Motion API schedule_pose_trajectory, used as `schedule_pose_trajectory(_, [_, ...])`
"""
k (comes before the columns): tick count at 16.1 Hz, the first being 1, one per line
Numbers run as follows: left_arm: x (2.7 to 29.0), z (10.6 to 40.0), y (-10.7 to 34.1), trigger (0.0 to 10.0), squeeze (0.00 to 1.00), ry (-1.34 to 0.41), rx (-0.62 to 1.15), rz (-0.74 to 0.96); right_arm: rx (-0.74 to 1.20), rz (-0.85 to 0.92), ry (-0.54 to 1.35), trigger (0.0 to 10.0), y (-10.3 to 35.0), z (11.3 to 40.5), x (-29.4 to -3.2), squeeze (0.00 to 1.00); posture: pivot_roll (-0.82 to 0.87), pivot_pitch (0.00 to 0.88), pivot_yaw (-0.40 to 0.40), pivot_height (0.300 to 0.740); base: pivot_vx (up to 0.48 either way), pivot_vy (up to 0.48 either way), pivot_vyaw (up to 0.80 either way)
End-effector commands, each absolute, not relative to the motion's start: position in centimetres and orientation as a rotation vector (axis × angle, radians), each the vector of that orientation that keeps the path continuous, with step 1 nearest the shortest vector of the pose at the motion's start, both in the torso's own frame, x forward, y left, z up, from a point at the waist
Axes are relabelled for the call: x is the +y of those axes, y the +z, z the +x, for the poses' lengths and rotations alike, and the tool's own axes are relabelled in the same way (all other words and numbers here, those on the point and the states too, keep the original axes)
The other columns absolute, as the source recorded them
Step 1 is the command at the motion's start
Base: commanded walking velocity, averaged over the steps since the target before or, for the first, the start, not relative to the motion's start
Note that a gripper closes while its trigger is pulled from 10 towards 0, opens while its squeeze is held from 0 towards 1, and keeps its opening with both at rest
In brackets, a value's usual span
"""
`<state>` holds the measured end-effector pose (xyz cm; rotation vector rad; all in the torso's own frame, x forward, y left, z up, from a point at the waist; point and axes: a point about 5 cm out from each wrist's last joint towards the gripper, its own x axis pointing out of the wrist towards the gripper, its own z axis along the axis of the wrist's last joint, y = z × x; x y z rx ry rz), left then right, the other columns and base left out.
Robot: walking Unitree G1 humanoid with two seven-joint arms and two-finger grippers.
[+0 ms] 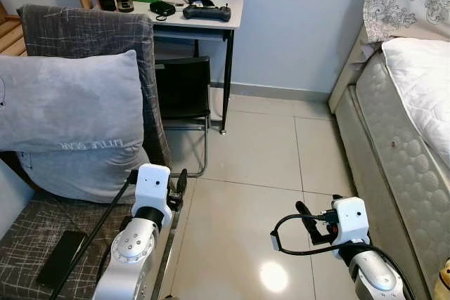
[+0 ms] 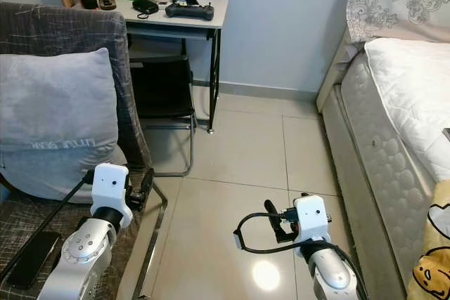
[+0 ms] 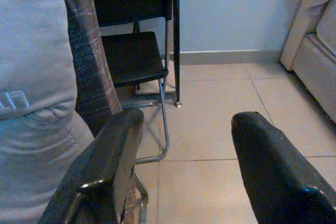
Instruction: Clean up the room
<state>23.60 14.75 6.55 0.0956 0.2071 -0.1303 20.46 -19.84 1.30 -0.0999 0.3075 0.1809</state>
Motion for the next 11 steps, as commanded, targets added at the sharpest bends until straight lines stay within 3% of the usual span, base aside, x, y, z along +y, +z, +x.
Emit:
schedule_pose_trajectory(1, [14.9, 29.3, 8.8, 10.0, 0.00, -0.172, 0.192, -0.167, 0.230, 0.219, 0.154, 10.0, 4.2, 27.9, -14.7, 0.00, 0.05, 0.000, -0.022, 0.740, 0.000, 0.000, 0.00])
schedule_pose_trajectory(3, [13.3, 28.7, 9.1, 10.0, 0.00, -0.142, 0.076, -0.047, 0.191, 0.101, 0.194, 10.0, 5.0, 28.1, -14.0, 0.00, 0.03, 0.000, -0.022, 0.740, 0.000, 0.000, 0.00])
schedule_pose_trajectory(4, [13.1, 28.8, 8.9, 10.0, 0.00, -0.136, 0.099, -0.029, 0.186, 0.092, 0.193, 10.0, 5.2, 28.4, -14.0, 0.00, 0.03, 0.000, -0.021, 0.740, 0.000, 0.000, 0.00])
schedule_pose_trajectory(5, [12.7, 28.5, 9.2, 10.0, 1.00, -0.172, 0.072, -0.068, 0.156, 0.093, 0.168, 10.0, 5.6, 28.5, -14.5, 1.00, 0.03, 0.000, -0.021, 0.740, 0.000, 0.000, 0.00])
schedule_pose_trajectory(7, [13.1, 28.2, 9.3, 10.0, 1.00, -0.193, 0.031, -0.022, 0.160, -0.003, 0.035, 10.0, 5.2, 28.0, -16.5, 1.00, 0.04, 0.000, -0.026, 0.740, 0.000, 0.000, 0.00])
schedule_pose_trajectory(9, [12.8, 27.9, 8.0, 10.0, 1.00, -0.233, 0.081, 0.068, 0.224, -0.053, 0.051, 10.0, 3.4, 26.5, -17.8, 1.00, 0.05, 0.000, -0.033, 0.740, 0.000, 0.000, 0.00])
schedule_pose_trajectory(10, [12.0, 28.4, 9.3, 10.0, 0.00, -0.306, 0.025, -0.021, 0.202, -0.021, 0.107, 10.0, 3.7, 27.0, -16.9, 0.00, 0.05, 0.000, -0.033, 0.740, 0.000, 0.000, 0.00])
schedule_pose_trajectory(11, [11.7, 29.1, 10.1, 10.0, 0.00, -0.305, -0.015, -0.061, 0.205, -0.017, 0.095, 10.0, 4.0, 27.9, -16.5, 0.00, 0.05, 0.000, -0.030, 0.740, 0.000, 0.000, -0.54])
